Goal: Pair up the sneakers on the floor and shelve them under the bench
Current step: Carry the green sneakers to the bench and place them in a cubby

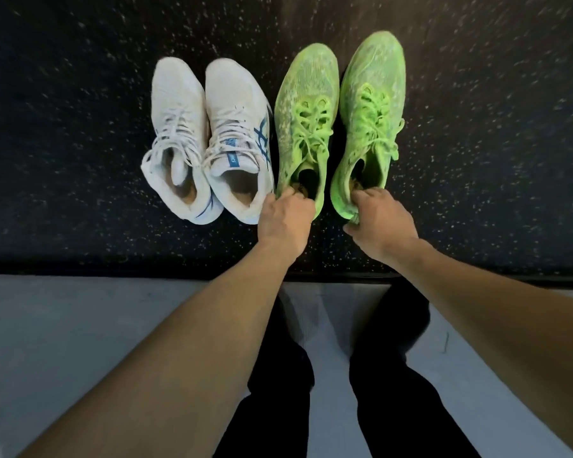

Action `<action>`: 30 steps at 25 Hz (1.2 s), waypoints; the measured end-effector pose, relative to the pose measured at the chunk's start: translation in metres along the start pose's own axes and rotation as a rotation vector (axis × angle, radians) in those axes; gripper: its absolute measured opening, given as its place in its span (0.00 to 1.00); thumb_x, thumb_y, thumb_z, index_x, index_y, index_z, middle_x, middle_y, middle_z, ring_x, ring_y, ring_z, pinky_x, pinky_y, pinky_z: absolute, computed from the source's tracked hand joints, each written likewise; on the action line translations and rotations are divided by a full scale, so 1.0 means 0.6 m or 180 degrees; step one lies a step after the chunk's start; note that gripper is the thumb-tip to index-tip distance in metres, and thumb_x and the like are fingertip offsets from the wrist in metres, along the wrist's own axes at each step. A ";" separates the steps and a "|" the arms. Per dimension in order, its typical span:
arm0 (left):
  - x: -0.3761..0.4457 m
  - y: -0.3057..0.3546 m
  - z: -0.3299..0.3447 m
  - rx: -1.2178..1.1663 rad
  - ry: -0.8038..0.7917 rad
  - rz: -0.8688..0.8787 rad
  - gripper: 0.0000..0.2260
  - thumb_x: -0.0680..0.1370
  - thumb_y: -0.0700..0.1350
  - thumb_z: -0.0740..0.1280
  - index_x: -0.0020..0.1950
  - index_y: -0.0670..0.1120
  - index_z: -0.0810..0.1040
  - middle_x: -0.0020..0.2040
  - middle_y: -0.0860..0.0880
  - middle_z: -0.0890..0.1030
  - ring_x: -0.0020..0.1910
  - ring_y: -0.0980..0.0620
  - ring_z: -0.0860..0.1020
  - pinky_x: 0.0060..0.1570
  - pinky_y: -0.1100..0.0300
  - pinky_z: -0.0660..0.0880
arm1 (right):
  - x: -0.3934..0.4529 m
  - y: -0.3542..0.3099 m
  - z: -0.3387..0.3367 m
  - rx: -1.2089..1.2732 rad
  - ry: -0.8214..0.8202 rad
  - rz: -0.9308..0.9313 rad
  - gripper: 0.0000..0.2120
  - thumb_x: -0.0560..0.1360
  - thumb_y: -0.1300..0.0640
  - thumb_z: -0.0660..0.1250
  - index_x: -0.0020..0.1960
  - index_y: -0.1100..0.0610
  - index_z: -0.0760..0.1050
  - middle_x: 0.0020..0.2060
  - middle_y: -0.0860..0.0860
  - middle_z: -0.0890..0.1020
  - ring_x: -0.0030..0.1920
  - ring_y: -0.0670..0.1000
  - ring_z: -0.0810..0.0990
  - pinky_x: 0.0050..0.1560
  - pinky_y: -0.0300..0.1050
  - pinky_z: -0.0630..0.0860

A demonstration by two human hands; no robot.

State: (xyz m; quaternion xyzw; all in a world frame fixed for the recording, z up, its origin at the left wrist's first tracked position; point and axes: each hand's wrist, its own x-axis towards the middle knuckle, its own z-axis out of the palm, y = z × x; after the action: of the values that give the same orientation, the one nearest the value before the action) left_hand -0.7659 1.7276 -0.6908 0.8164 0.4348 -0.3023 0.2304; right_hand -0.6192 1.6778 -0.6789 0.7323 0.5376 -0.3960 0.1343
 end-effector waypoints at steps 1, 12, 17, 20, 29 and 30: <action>0.001 0.003 0.005 -0.0039 0.0055 -0.0025 0.10 0.78 0.37 0.65 0.57 0.46 0.78 0.55 0.48 0.79 0.60 0.47 0.72 0.57 0.53 0.68 | 0.008 0.001 0.005 0.0002 0.0065 0.0004 0.11 0.75 0.55 0.67 0.55 0.59 0.74 0.55 0.56 0.77 0.58 0.59 0.74 0.51 0.52 0.73; -0.184 0.046 -0.264 -0.0081 0.0331 0.0080 0.05 0.78 0.38 0.67 0.52 0.46 0.77 0.47 0.48 0.80 0.50 0.49 0.74 0.50 0.57 0.71 | -0.207 -0.065 -0.213 0.0357 0.0552 -0.0229 0.05 0.76 0.60 0.63 0.50 0.59 0.76 0.48 0.56 0.80 0.51 0.60 0.77 0.42 0.49 0.72; -0.347 0.085 -0.477 -0.0051 0.0497 0.0071 0.04 0.79 0.41 0.66 0.52 0.44 0.78 0.46 0.45 0.77 0.42 0.49 0.69 0.45 0.57 0.68 | -0.382 -0.116 -0.406 0.0305 0.0714 -0.0213 0.09 0.73 0.65 0.62 0.51 0.59 0.77 0.49 0.58 0.79 0.51 0.62 0.77 0.41 0.48 0.68; -0.471 0.112 -0.602 -0.0041 0.0619 0.0155 0.04 0.79 0.41 0.66 0.52 0.44 0.78 0.48 0.43 0.77 0.47 0.44 0.76 0.47 0.53 0.72 | -0.515 -0.147 -0.512 0.0388 0.0879 -0.0233 0.08 0.73 0.65 0.62 0.50 0.59 0.77 0.47 0.58 0.79 0.50 0.62 0.77 0.41 0.48 0.70; -0.752 0.192 -0.796 0.0106 0.0980 0.0230 0.05 0.78 0.40 0.64 0.51 0.45 0.79 0.49 0.41 0.76 0.48 0.39 0.77 0.41 0.54 0.68 | -0.819 -0.185 -0.660 0.0364 0.1399 -0.0313 0.08 0.73 0.63 0.63 0.51 0.59 0.77 0.47 0.57 0.80 0.52 0.60 0.77 0.41 0.50 0.73; -0.772 0.202 -0.808 0.0177 0.1045 0.0270 0.06 0.78 0.40 0.64 0.52 0.46 0.79 0.49 0.41 0.77 0.48 0.39 0.78 0.41 0.54 0.68 | -0.841 -0.182 -0.669 0.0355 0.1464 -0.0326 0.08 0.74 0.63 0.63 0.51 0.59 0.77 0.47 0.57 0.80 0.52 0.60 0.77 0.41 0.49 0.73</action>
State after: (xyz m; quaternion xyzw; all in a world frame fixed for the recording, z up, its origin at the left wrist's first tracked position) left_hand -0.7241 1.7108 -0.0110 0.8784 0.4233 -0.1668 0.1462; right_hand -0.5969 1.6258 -0.0273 0.7813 0.5677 -0.2541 -0.0525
